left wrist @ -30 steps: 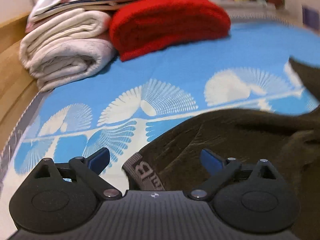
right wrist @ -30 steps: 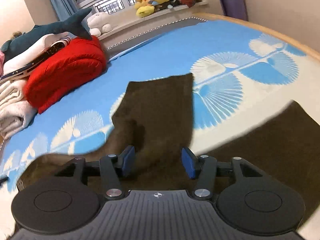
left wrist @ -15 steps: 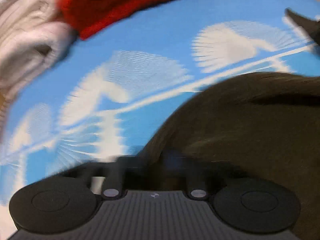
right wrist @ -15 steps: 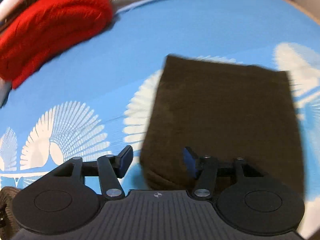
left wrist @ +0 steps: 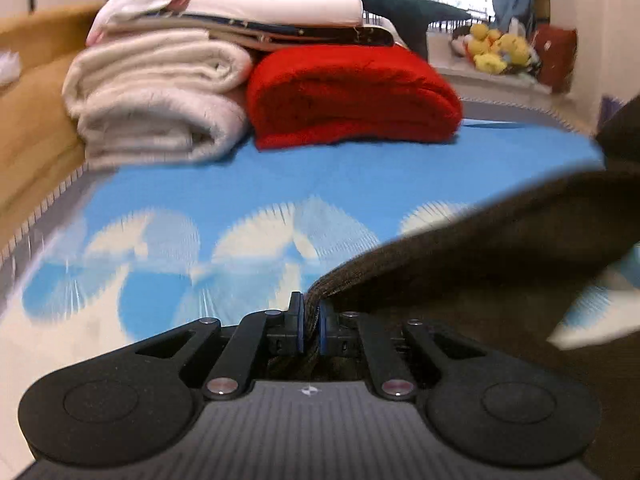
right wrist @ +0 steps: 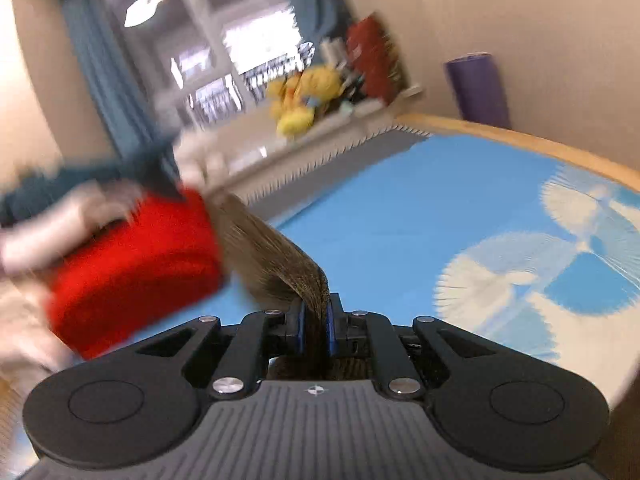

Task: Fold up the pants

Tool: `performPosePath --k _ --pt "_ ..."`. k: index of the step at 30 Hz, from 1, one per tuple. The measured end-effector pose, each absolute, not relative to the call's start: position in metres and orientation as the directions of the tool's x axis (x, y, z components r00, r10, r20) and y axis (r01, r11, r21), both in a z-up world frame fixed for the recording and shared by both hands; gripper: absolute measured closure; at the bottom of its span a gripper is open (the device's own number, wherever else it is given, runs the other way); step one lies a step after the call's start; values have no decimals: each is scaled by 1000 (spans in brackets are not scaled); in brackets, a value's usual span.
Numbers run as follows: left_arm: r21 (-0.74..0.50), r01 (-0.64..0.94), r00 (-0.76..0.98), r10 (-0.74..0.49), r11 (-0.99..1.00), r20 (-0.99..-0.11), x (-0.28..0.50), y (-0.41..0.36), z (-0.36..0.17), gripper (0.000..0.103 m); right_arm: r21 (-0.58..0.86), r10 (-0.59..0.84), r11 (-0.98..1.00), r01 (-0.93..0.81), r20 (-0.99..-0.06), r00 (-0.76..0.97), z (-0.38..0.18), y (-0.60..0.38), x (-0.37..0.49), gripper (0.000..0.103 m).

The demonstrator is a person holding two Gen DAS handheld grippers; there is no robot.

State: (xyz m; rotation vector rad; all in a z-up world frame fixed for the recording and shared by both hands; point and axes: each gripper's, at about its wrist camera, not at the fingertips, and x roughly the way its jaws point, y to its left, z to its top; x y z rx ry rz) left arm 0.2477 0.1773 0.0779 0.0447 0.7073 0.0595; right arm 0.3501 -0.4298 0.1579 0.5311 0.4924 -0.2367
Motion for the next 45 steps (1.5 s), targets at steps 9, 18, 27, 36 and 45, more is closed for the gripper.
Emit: performPosePath --k 9,18,27,36,45 --pt "-161 -222 535 -18 962 -845 120 181 -10 51 456 -89 624 634 -765 638 -4 -540 107 84" --pt "-332 -377 681 16 864 -732 98 198 -4 19 489 -94 612 622 -735 672 -29 -545 71 44" --pt "-296 -389 637 22 872 -771 139 175 -19 19 128 -274 850 511 -720 637 -9 -505 95 34" --pt "-255 -418 605 58 872 -794 156 158 -29 19 -362 -349 922 134 -634 690 -9 -459 101 21" --pt "-209 -434 585 98 876 -805 162 147 -33 19 -539 -482 829 148 -556 677 -8 -480 91 10"
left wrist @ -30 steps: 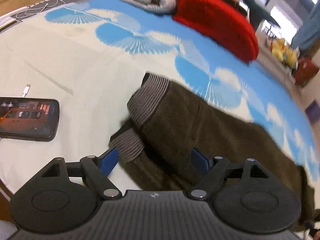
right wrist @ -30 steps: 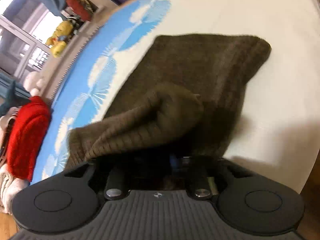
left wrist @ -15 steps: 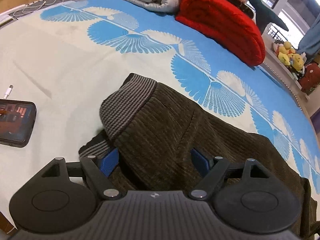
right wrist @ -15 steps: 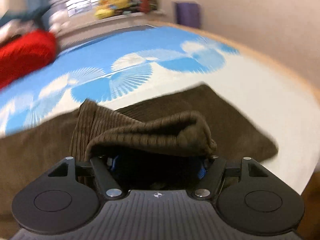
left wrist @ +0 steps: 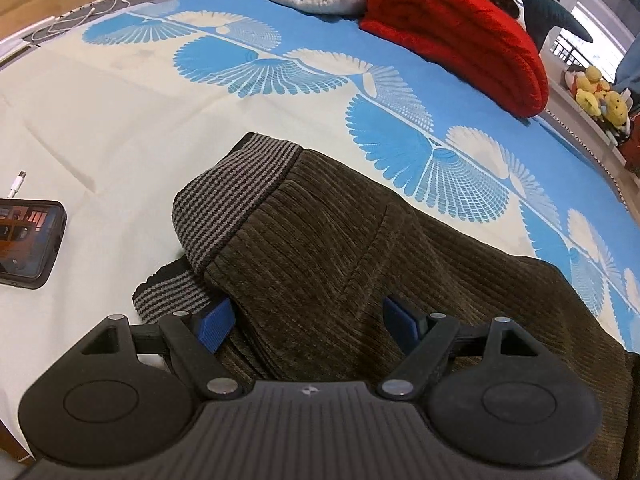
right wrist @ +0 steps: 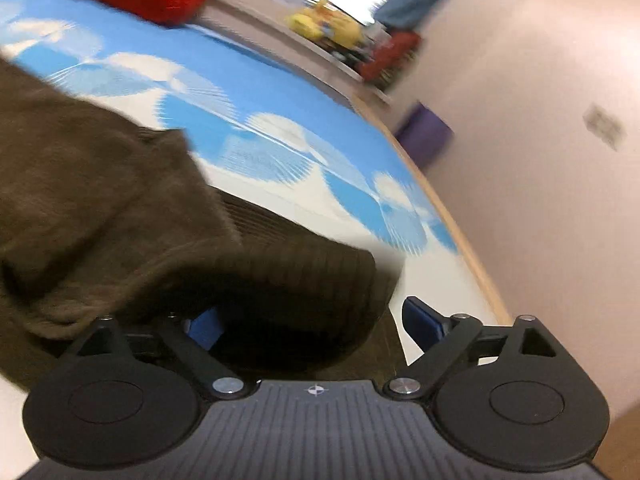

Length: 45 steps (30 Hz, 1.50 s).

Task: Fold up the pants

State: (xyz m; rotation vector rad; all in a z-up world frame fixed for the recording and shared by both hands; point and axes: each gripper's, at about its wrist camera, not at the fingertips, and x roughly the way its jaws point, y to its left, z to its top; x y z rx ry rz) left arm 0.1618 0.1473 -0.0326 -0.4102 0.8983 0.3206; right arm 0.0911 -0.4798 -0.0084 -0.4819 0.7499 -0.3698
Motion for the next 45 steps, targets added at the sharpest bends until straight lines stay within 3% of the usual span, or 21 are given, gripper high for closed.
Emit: performPosePath --k 4,6,8,9,11,14,18,21,23,24,27,34,39,43,44,45 --pt "-185 -437 574 115 880 -811 165 143 -34 19 -468 -412 873 136 -558 720 -10 -498 84 9" --pt "-173 -438 571 124 882 -812 167 140 -34 19 -496 -341 868 29 -551 762 -11 -490 80 18" --pt "-169 -440 571 130 882 -810 167 140 -34 19 -465 -218 875 -135 -628 747 -8 -481 83 94" --pt "-170 -443 571 131 880 -810 167 139 -33 19 -415 -186 894 -169 -686 703 -4 -480 92 95" --pt "-177 -452 571 131 875 -810 167 140 -32 19 -335 -142 933 -132 -680 719 20 -482 107 96" --pt "-185 -457 572 128 870 -811 166 142 -30 19 -27 -138 987 156 -628 766 75 -535 129 95" --pt "-177 -454 566 129 873 -814 167 142 -31 19 388 -156 761 520 -668 727 89 -642 138 94" --pt "-172 -462 560 136 870 -817 168 141 -32 19 451 -225 458 766 -775 591 44 -696 136 73" --pt "-169 -462 560 139 871 -817 168 140 -31 19 424 -273 405 810 -789 550 18 -706 131 46" --pt "-164 -460 559 141 872 -817 168 139 -32 19 463 -247 391 795 -779 576 5 -709 125 43" --pt "-153 -458 552 145 875 -821 169 139 -33 19 569 -158 317 759 -757 634 -21 -710 101 43" --pt "-188 -465 558 121 865 -821 164 137 -31 19 620 -161 492 611 -625 764 -10 -682 62 47" --pt "-201 -440 551 86 875 -830 159 132 -32 19 490 -160 520 700 -749 643 -31 -669 77 48" --pt "-169 -422 501 74 891 -862 168 128 -41 18 492 -199 519 699 -726 658 -36 -662 94 44" --pt "-157 -420 497 81 894 -864 170 127 -41 23 486 -210 517 705 -726 654 -35 -661 98 60" --pt "-155 -423 503 88 893 -860 170 127 -39 47 462 -217 530 711 -737 640 -33 -660 106 85"
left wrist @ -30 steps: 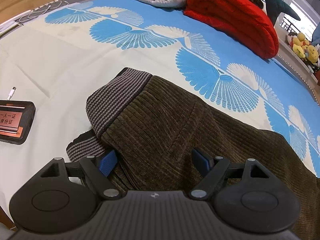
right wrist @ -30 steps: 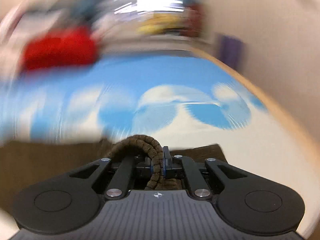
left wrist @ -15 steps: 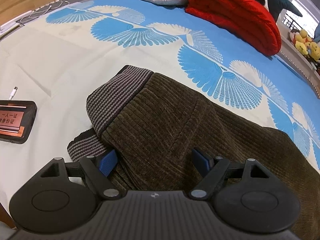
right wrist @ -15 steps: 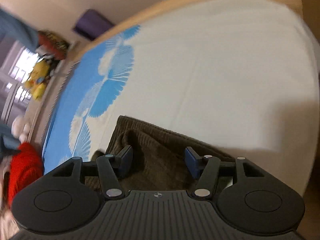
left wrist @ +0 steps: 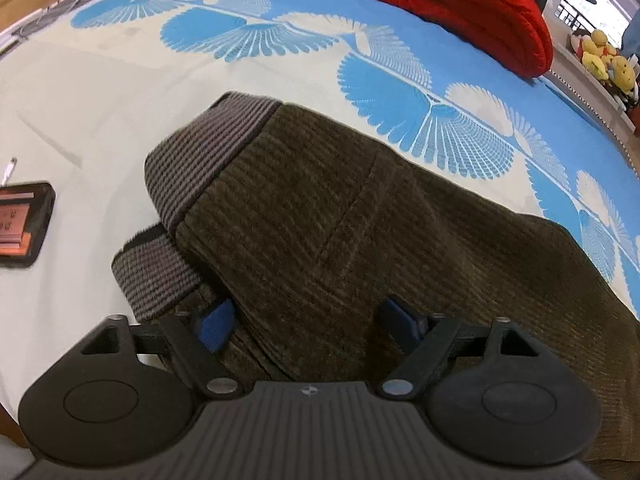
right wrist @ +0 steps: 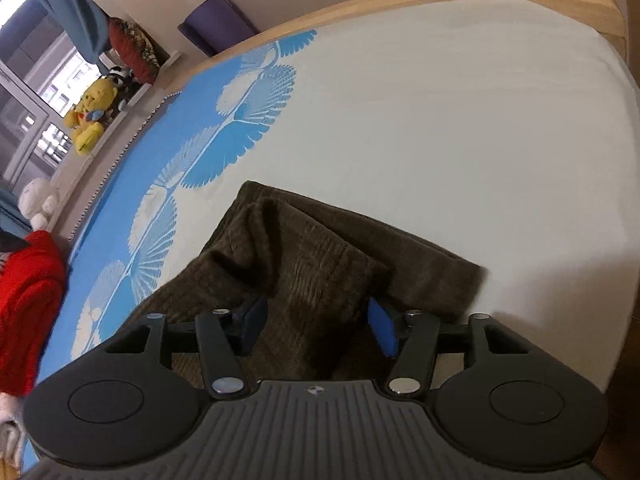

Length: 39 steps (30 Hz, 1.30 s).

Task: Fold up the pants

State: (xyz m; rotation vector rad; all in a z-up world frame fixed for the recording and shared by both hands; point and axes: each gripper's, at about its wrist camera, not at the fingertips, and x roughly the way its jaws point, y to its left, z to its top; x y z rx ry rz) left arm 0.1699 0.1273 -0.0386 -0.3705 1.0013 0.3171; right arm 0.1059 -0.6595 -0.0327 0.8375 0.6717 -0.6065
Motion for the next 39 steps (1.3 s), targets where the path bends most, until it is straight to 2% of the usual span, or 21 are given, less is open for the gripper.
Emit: performPosePath --k 1,2,4,10,15,17,20,21,24,25,26,30,33,36,39 --pt "-159 -432 516 99 888 -851 168 129 -34 60 431 -219 548 717 -753 621 -29 -658 111 92" --pt "-178 -442 539 102 879 -836 166 133 -28 83 429 -219 556 712 -751 623 -21 -653 119 92" --pt "-257 -453 580 63 854 -812 163 144 -20 89 453 -216 595 664 -706 675 11 -640 129 92" --pt "-354 -399 695 26 846 -719 164 150 10 90 544 -202 615 571 -591 781 109 -627 175 93" --pt "-390 -451 639 -16 803 -769 157 163 -2 90 570 -249 593 569 -542 803 146 -638 183 93" --pt "-360 -448 608 -16 818 -794 151 163 -10 90 573 -258 582 577 -544 799 137 -643 155 93" --pt "-266 -438 534 11 859 -845 150 159 -29 90 560 -268 555 615 -580 770 93 -651 104 93" --pt "-239 -432 515 20 869 -857 151 157 -34 90 531 -267 563 633 -608 748 71 -652 88 93" --pt "-192 -400 522 50 896 -852 148 150 -33 90 415 -219 529 741 -776 591 -10 -664 66 93" --pt "-190 -397 527 54 898 -848 146 150 -32 90 400 -217 491 774 -804 553 -29 -666 59 92" --pt "-190 -398 528 54 898 -847 144 149 -31 90 453 -219 463 762 -774 594 -37 -667 50 93" --pt "-247 -392 577 28 886 -816 135 153 -11 91 447 -226 491 748 -763 605 -26 -665 51 93" --pt "-291 -379 616 5 878 -788 124 157 9 91 516 -206 489 704 -716 667 1 -669 48 93" --pt "-289 -380 606 0 878 -796 125 156 13 92 528 -208 534 660 -675 708 23 -667 45 93" --pt "-288 -400 582 -2 870 -813 122 160 5 92 508 -222 524 683 -693 686 21 -672 35 93"
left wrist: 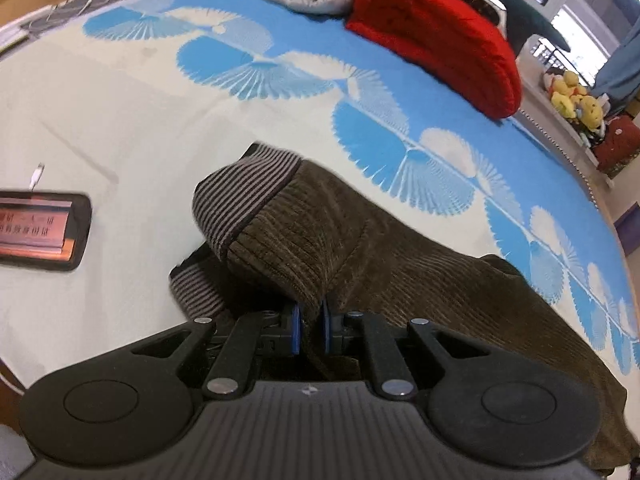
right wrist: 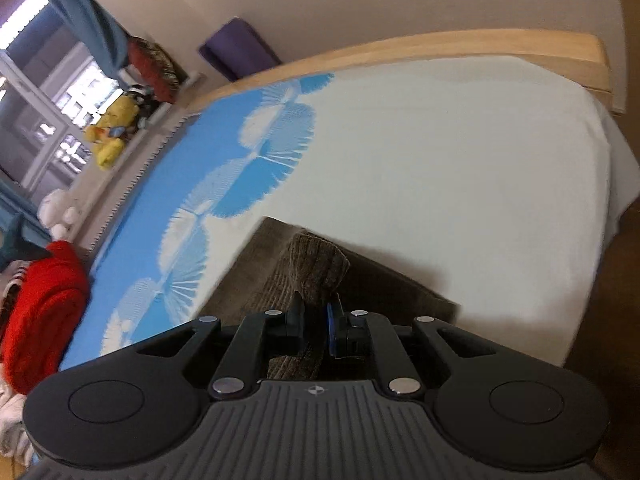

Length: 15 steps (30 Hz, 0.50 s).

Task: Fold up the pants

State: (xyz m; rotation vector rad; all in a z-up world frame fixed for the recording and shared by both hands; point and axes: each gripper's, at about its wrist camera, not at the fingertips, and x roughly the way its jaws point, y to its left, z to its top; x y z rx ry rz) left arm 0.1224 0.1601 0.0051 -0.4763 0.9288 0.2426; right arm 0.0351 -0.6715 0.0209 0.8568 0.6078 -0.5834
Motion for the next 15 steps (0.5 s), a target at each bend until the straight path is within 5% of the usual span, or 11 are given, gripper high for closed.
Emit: performPosePath --k 4,6,9,11,15 --pt "-217 -404 494 12 889 -870 131 163 -26 89 463 -196 464 755 -778 598 -21 -680 30 92" --pt "-174 -400 493 51 900 -869 130 161 -30 67 486 -206 488 725 -743 637 -32 -676 29 92" --pt "-126 -399 504 102 908 -858 126 161 -25 43 514 -210 477 713 -721 660 -28 -672 22 76" --pt "-95 -448 489 154 889 -859 121 165 -22 17 438 -261 493 752 -750 608 -17 -667 21 32" --pt "-74 -503 513 229 861 -827 109 173 -12 12 317 -375 560 765 -727 576 18 -649 11 30"
